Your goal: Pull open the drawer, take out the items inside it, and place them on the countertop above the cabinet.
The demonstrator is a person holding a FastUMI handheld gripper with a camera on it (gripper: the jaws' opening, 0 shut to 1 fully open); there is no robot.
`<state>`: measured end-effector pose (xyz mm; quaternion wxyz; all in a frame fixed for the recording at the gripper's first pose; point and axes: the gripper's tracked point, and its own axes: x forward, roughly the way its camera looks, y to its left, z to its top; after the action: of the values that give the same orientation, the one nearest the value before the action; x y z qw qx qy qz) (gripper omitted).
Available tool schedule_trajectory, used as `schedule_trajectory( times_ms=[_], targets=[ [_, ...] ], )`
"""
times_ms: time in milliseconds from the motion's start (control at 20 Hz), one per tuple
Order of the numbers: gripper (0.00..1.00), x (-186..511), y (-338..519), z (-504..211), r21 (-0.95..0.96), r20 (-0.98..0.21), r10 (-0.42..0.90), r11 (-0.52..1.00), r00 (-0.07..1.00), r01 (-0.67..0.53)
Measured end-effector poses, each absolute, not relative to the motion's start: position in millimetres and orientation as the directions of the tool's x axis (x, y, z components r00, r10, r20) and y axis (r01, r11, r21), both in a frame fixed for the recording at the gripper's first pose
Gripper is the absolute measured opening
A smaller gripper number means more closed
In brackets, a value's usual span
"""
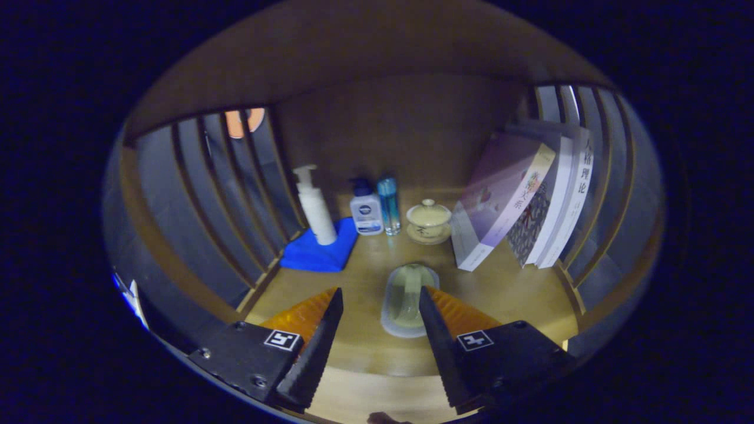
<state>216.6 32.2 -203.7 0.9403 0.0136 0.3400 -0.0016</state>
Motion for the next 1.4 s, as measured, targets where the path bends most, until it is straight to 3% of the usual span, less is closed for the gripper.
schedule_trajectory(
  times_ms=[200, 950, 1400],
  targets=[
    [0.94, 174.2, 54.3, -177.6, 0.029, -0.577, 0.068, 0.998, 0.814, -0.062],
    [0.96, 35.1, 46.2, -157.6, -0.067, -0.324, 0.077, 0.992, 0.943, -0.104],
    [1.00, -35.5, 50.2, -221.9, -0.035, -0.337, 0.087, 0.994, 0.938, -0.105]
  ],
)
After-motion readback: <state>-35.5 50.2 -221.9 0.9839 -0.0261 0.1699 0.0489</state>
